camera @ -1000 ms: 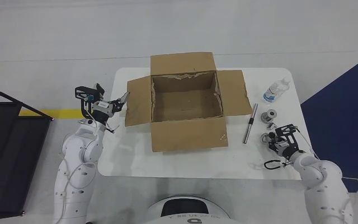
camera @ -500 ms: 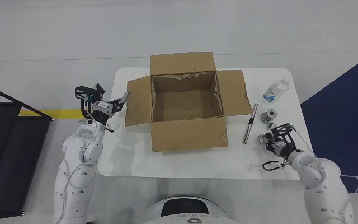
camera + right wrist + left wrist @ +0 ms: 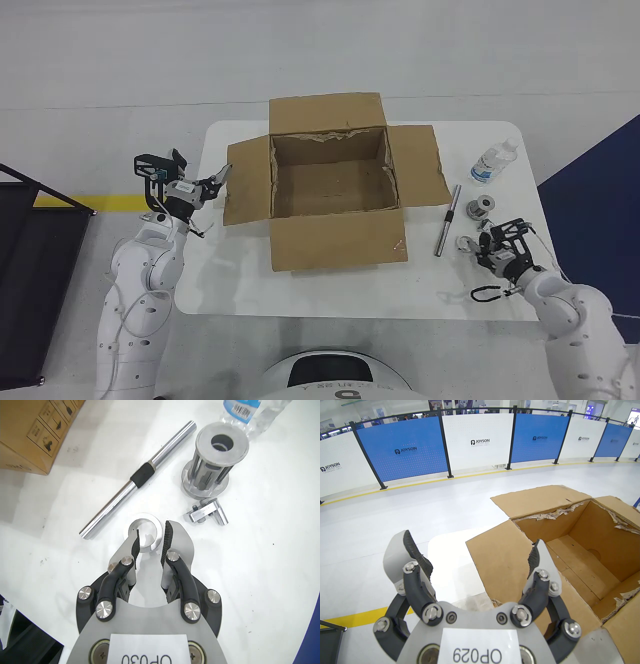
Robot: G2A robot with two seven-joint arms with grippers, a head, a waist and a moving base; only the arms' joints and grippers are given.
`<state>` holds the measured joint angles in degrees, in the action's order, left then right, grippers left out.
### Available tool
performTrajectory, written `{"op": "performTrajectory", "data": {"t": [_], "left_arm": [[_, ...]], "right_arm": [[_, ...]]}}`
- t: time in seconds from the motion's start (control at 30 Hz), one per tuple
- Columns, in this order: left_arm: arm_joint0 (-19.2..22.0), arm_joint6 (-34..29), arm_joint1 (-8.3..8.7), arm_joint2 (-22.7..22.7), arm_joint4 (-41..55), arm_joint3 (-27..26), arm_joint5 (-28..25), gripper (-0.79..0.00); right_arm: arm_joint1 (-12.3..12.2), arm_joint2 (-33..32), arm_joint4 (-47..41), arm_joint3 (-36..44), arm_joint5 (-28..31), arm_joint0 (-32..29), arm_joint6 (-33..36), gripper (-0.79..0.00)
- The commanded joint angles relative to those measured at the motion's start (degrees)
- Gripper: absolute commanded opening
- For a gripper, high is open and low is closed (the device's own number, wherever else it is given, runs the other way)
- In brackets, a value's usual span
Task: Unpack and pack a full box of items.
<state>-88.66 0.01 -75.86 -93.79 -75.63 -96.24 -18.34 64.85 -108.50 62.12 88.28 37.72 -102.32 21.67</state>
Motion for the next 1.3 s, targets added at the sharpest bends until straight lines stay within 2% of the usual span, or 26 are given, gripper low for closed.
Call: {"op": "performTrajectory", "data": {"t": [0.0,0.07,0.1,0.13,0.17,0.8,1.0,1.03,1.1,1.27], "left_arm": [[0.0,0.0,0.0,0.0,0.0,0.0,0.0,0.0],[0.0,0.0,0.0,0.0,0.0,0.0,0.0,0.0],[0.0,0.0,0.0,0.0,0.0,0.0,0.0,0.0],[0.0,0.0,0.0,0.0,0.0,0.0,0.0,0.0],[0.0,0.0,0.0,0.0,0.0,0.0,0.0,0.0],[0.0,0.0,0.0,0.0,0.0,0.0,0.0,0.0],[0.0,0.0,0.0,0.0,0.0,0.0,0.0,0.0],[0.0,0.0,0.0,0.0,0.0,0.0,0.0,0.0],[0.0,0.0,0.0,0.0,0.0,0.0,0.0,0.0],[0.0,0.0,0.0,0.0,0.0,0.0,0.0,0.0]], "right_arm": [[0.0,-1.5,-5.2,1.1,3.0,-1.6,-2.3,-0.406],[-0.3,-3.1,-10.8,1.8,8.4,-3.0,-3.7,-0.406],[-0.4,-3.8,-14.0,1.8,11.1,-3.8,-3.9,-0.314],[-0.5,-4.2,-18.4,1.9,14.2,-4.4,-4.0,0.0],[-0.7,-4.5,-22.4,1.8,17.2,-5.0,-2.9,0.0],[-0.8,-4.2,-21.8,1.9,17.1,-5.0,-2.4,0.0],[-1.0,-1.1,-16.9,2.3,8.1,-2.6,2.8,0.0],[-1.0,-0.5,-15.8,2.5,6.8,-2.3,3.5,-0.105],[-1.0,0.4,-14.7,2.1,4.6,-1.7,4.1,-0.397],[-1.3,1.9,-12.3,-0.3,1.0,0.3,7.0,-0.431]]}}
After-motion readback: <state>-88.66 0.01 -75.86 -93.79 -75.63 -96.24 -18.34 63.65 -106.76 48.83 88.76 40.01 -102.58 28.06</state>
